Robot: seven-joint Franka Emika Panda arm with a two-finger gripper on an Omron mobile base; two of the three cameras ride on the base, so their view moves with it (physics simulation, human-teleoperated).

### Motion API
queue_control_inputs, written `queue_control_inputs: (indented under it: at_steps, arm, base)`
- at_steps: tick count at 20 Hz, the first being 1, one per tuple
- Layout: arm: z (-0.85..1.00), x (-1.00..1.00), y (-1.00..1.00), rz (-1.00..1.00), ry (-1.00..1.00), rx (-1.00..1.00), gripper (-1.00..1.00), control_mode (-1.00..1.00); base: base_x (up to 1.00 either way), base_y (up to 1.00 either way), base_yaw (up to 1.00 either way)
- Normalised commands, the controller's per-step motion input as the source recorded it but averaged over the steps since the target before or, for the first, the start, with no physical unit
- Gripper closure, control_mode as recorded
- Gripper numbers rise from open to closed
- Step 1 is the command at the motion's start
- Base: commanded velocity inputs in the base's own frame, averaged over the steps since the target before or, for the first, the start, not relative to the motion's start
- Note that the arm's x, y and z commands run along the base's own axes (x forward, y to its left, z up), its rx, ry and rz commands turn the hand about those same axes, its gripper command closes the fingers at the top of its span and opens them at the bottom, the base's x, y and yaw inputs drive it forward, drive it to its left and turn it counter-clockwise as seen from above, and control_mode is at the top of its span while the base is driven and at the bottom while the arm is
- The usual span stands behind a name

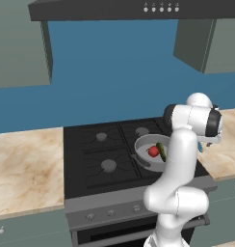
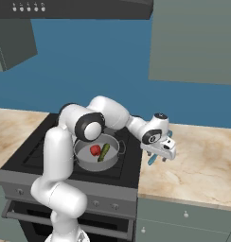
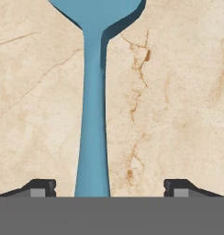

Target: Put the bell pepper and squash in the pot. Retrieve the spatula and lightly stir the vegetables in the pot.

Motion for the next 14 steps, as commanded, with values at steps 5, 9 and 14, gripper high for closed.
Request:
queue_control_inputs:
  at_steps: [5,9,14]
  arm:
    - [-0.03,0.00,0.00,0.00,0.02,0.00,-1.00,-1.00]
    - [0.00,0.00,0.00,0.00,0.04,0.00,1.00,-1.00]
    - [0.00,0.00,0.00,0.00,0.03,0.00,1.00,-1.00]
  base:
    - [0.00,0.00,0.00]
    - [0.00,0.00,0.00]
    - [0.00,0.00,0.00]
